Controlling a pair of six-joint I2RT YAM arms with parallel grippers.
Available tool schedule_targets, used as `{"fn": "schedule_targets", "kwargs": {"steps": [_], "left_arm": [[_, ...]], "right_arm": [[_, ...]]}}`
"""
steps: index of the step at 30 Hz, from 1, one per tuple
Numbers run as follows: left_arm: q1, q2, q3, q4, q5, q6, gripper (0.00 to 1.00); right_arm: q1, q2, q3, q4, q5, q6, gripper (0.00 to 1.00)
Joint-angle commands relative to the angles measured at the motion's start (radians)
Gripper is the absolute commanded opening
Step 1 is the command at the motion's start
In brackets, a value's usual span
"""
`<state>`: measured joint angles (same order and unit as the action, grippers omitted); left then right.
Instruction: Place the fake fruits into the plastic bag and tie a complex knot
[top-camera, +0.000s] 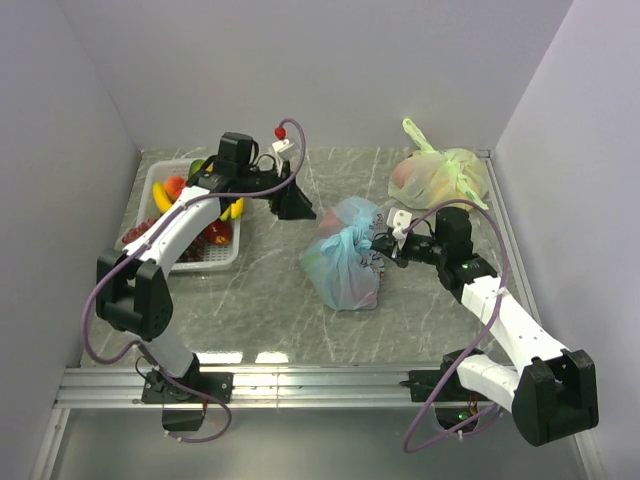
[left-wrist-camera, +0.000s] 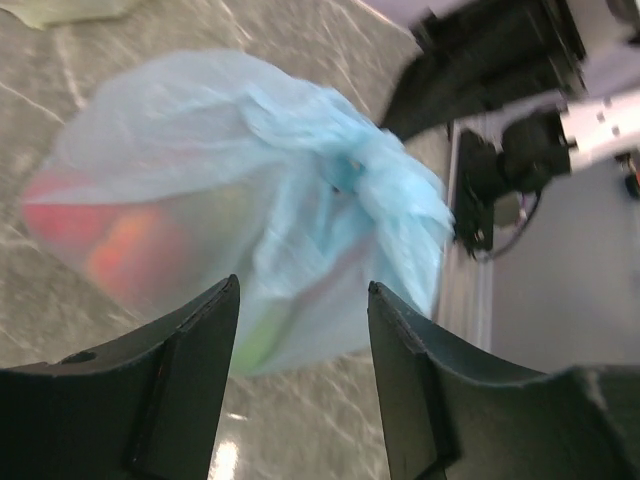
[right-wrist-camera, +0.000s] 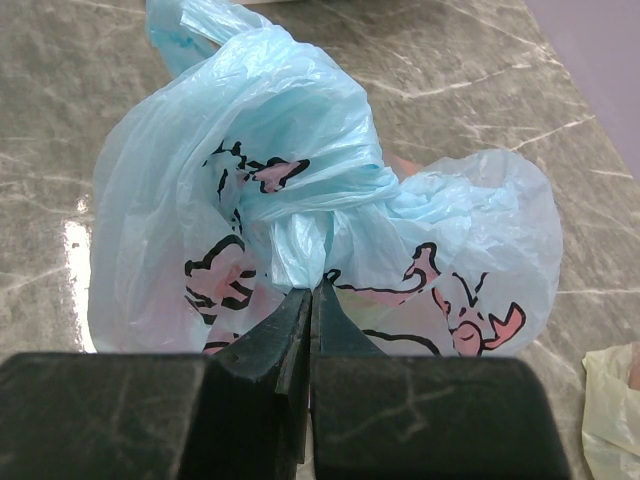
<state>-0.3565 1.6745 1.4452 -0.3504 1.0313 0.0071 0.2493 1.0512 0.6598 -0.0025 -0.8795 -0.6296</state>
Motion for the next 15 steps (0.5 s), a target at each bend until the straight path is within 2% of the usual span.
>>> {"fn": "schedule_targets", "kwargs": {"steps": [1, 4, 8, 15], "left_arm": [[-0.021, -0.042, 0.049, -0.350, 0.049, 0.309, 0.60], [-0.064, -0.029, 0.104, -0.481, 0.023, 0.396, 0.61], [-0.125, -0.019, 0.107, -0.438, -0.046, 0.378, 0.61], [-0.186, -0.015, 0.089, -0.368, -0.048, 0.344, 0.62]], "right_arm": [[0.008, -0.007, 0.050, 0.010, -0.009, -0.013, 0.00], [0.007, -0.005, 0.055, -0.011, -0.016, -0.016, 0.00], [0.007, -0.002, 0.060, -0.010, -0.019, -0.015, 0.00], [0.007, 0.001, 0.072, -0.027, -0.019, -0.016, 0.00]]}}
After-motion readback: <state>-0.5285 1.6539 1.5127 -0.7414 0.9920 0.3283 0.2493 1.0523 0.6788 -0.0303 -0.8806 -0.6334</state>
